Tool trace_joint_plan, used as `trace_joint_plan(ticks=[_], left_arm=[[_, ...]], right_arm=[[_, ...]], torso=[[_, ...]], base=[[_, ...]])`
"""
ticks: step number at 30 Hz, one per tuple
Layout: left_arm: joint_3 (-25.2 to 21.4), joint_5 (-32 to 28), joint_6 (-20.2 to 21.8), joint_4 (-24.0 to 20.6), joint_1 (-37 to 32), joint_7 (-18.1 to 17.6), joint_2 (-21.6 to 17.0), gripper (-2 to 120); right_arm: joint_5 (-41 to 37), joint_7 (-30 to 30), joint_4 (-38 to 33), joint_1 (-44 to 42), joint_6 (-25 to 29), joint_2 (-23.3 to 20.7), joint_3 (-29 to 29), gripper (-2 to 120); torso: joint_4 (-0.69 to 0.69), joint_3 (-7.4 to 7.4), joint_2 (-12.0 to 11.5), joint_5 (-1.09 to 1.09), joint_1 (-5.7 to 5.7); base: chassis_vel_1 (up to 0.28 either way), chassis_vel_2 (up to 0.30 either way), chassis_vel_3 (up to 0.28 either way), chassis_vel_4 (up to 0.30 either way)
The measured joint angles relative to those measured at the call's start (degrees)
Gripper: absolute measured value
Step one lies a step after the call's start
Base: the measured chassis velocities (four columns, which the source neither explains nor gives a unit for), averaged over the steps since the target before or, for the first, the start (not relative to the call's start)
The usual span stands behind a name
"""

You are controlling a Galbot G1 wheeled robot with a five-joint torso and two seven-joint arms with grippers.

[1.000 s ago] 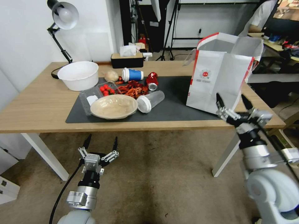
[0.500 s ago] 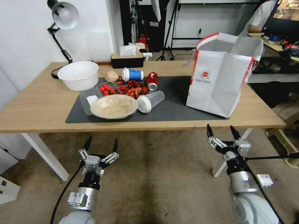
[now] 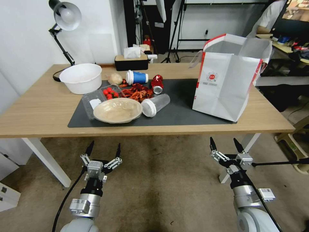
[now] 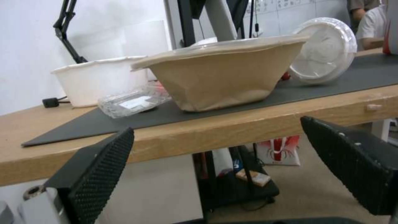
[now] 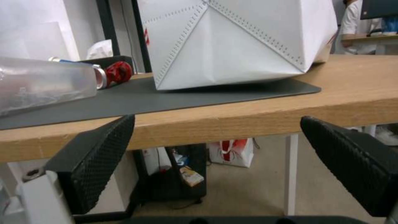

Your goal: Pick up the food delivery bag from the floor and place it on the table.

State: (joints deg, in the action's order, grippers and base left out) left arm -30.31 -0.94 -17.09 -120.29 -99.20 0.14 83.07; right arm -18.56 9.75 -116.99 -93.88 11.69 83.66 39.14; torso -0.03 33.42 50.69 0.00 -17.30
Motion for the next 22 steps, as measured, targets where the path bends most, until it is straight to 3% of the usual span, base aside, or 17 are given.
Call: trace_joint_plan(ticks=[22], left_arm=[[0.0,0.1,0.1,0.0,0.0,0.0,0.0,100]], right_arm=[[-0.1,-0.1,-0.1,0.1,-0.1,-0.1,0.0,100]], torso=[[0.00,0.00,0.0,0.00,0.00]], base=[[0.000,0.000,0.000,0.000]])
